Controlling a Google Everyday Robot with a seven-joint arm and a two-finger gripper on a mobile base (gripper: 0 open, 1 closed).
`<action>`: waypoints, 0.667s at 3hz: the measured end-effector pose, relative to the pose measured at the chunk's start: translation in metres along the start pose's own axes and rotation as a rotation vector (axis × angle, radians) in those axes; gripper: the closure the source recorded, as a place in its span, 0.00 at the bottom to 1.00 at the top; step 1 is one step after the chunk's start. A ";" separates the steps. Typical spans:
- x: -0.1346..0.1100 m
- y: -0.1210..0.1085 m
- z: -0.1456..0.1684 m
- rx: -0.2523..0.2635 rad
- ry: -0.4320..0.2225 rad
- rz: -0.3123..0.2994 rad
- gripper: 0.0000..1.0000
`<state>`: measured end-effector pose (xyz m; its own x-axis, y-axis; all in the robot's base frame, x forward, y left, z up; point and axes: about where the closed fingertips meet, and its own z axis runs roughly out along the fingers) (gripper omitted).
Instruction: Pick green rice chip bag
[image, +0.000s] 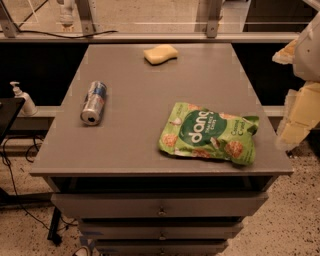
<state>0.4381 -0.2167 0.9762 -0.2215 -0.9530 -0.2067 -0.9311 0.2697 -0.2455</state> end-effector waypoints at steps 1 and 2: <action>0.000 0.000 0.000 0.000 0.000 0.000 0.00; -0.003 0.000 0.001 0.009 -0.016 0.005 0.00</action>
Offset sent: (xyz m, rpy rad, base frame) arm 0.0018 0.0063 -0.0077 0.0341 -0.0060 -0.0042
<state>0.4390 -0.2134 0.9753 -0.2210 -0.9495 -0.2228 -0.9276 0.2752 -0.2527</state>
